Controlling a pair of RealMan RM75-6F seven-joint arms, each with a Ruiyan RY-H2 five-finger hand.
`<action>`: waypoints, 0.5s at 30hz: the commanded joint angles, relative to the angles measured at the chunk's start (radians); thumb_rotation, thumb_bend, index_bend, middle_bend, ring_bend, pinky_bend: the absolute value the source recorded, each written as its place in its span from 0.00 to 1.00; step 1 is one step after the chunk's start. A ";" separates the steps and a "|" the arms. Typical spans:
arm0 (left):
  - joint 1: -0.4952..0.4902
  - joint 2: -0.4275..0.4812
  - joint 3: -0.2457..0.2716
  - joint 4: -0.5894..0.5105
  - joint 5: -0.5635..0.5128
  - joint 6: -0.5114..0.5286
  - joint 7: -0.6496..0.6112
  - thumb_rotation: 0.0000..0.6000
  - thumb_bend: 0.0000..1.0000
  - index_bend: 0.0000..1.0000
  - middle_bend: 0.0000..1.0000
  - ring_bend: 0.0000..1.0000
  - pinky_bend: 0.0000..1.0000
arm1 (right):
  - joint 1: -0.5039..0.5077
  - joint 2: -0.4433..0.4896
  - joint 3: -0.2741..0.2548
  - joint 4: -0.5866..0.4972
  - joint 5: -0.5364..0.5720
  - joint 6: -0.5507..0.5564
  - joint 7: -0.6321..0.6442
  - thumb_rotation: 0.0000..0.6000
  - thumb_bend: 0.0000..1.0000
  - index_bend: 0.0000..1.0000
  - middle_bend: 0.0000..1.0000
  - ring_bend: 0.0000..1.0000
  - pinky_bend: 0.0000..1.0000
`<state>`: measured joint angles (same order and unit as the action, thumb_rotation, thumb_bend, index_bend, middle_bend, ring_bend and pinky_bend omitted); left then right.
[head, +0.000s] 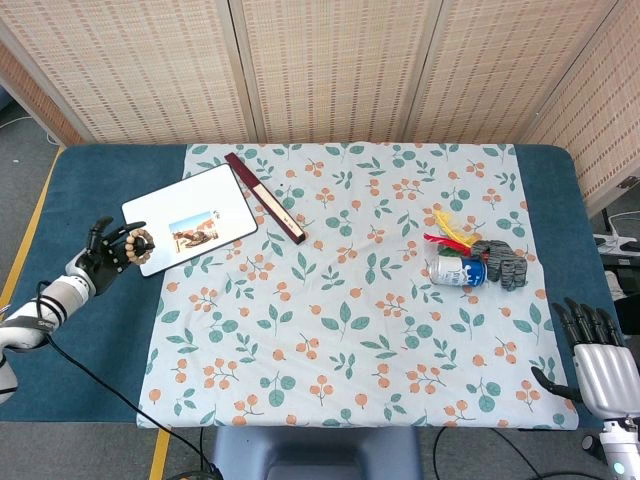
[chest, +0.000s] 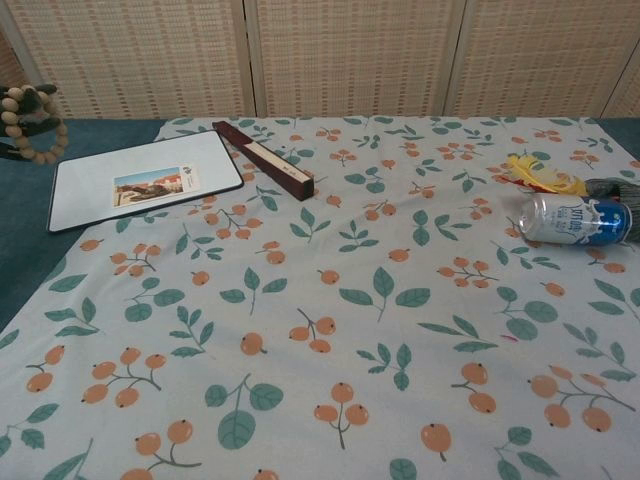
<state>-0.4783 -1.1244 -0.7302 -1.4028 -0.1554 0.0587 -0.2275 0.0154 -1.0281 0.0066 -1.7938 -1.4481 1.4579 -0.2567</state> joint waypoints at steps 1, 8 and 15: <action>0.032 -0.038 0.000 -0.052 0.136 0.090 -0.046 0.75 0.43 0.30 0.67 0.37 0.00 | 0.000 0.000 -0.001 -0.001 -0.001 0.000 -0.002 0.70 0.15 0.00 0.00 0.00 0.00; 0.017 -0.040 0.060 -0.094 0.276 0.157 -0.092 1.00 0.54 0.30 0.69 0.37 0.00 | -0.001 -0.003 0.001 -0.002 0.000 0.001 -0.008 0.69 0.15 0.00 0.00 0.00 0.00; 0.000 -0.039 0.086 -0.108 0.330 0.204 -0.182 1.00 0.57 0.30 0.71 0.37 0.00 | -0.003 -0.001 0.000 -0.004 -0.001 0.001 -0.008 0.70 0.16 0.00 0.00 0.00 0.00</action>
<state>-0.4745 -1.1632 -0.6505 -1.5049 0.1656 0.2533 -0.3911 0.0129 -1.0295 0.0066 -1.7975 -1.4492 1.4593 -0.2651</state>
